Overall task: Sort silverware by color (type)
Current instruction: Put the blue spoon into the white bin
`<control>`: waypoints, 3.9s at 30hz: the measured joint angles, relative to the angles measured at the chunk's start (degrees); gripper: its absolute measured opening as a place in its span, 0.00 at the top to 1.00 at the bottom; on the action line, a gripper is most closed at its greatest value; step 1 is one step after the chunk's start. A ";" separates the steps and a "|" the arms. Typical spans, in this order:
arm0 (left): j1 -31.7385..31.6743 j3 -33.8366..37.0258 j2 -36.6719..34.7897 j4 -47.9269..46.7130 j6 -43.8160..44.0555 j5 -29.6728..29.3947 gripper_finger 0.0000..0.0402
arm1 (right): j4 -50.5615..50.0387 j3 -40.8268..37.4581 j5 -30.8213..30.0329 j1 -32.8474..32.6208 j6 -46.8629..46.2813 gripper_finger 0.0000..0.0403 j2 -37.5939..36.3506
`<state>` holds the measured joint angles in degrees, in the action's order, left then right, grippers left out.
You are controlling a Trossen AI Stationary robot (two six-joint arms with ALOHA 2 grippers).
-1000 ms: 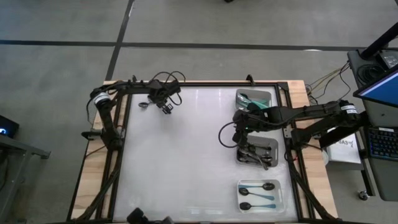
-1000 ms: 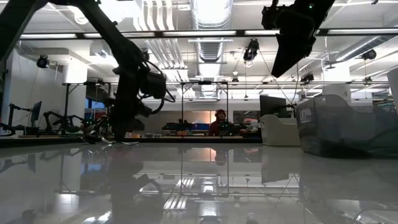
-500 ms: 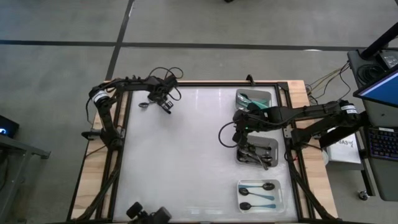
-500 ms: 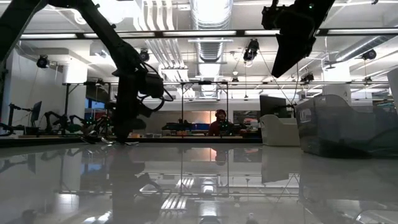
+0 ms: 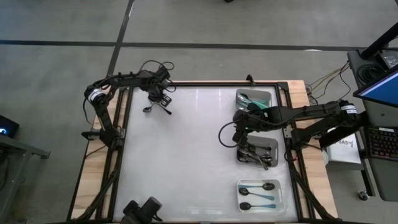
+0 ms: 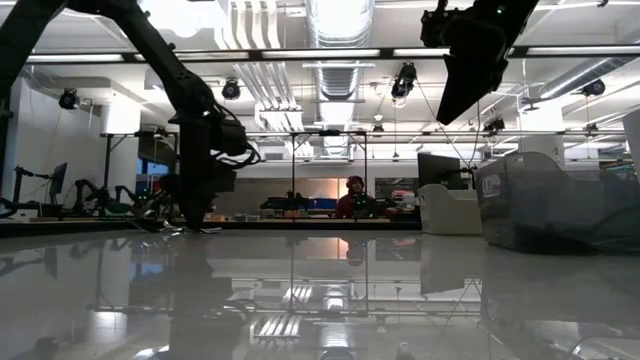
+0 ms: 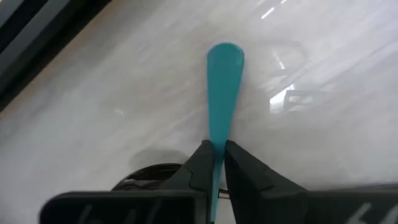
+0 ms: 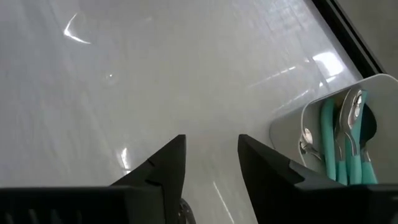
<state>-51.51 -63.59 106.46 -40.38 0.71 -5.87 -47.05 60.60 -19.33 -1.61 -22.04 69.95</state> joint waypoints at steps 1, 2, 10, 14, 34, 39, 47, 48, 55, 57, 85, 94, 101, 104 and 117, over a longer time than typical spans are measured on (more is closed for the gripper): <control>0.00 0.02 0.02 -0.02 0.00 0.29 0.97 | -0.02 0.00 0.01 0.00 0.00 0.65 0.00; -0.04 0.02 0.02 0.00 0.00 0.93 0.98 | 0.00 0.00 0.00 0.00 0.00 0.65 0.00; 1.15 -0.53 -0.55 -0.46 1.60 1.35 0.99 | -0.01 0.00 0.00 0.00 0.00 0.65 0.00; 3.97 -1.08 -2.32 0.38 1.92 2.78 1.00 | -0.02 0.00 0.00 0.00 0.00 0.65 0.00; 15.28 -1.86 -6.54 4.17 1.16 8.08 1.00 | 0.67 -1.45 -0.04 0.00 0.00 0.65 0.00; 15.26 -1.86 -6.54 3.48 -1.12 4.54 1.00 | 0.97 -2.21 -0.04 0.00 -0.02 0.65 0.00; 15.16 -1.86 -4.83 1.32 -5.89 -0.04 0.90 | 1.10 -2.38 -0.04 0.00 0.00 0.65 0.00; 15.15 -1.86 -4.50 1.28 -6.10 -0.11 0.87 | 1.11 -2.38 -0.04 0.00 0.00 0.65 0.00; 15.15 -1.86 -2.01 1.46 -5.48 -0.37 0.76 | 1.14 -2.38 -0.04 0.00 0.00 0.65 0.00; 15.03 -1.86 -1.24 1.42 -4.25 -0.70 0.75 | 1.14 -2.38 -0.04 0.00 0.00 0.65 0.00; 10.06 -2.05 3.55 0.59 4.33 8.00 0.98 | 1.04 -2.54 -0.02 0.00 1.95 0.65 0.00; 10.61 -7.68 0.82 -2.22 4.19 14.36 1.00 | 1.66 -2.56 -0.20 0.03 2.56 0.65 0.00; 11.37 -16.50 -1.81 0.18 2.49 20.24 1.00 | 13.70 -3.08 -3.73 0.13 0.12 0.65 0.00; 12.62 -19.75 -2.33 3.36 2.06 20.67 1.00 | 21.88 -3.95 -10.66 0.50 -0.42 0.65 0.00; 23.73 -17.89 -2.23 26.20 1.10 3.82 1.00 | 78.25 -22.72 -16.13 9.94 -1.23 0.65 2.32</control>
<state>-27.77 -81.48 104.23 -14.18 1.81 -2.05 31.20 37.88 -35.47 8.34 -23.27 72.27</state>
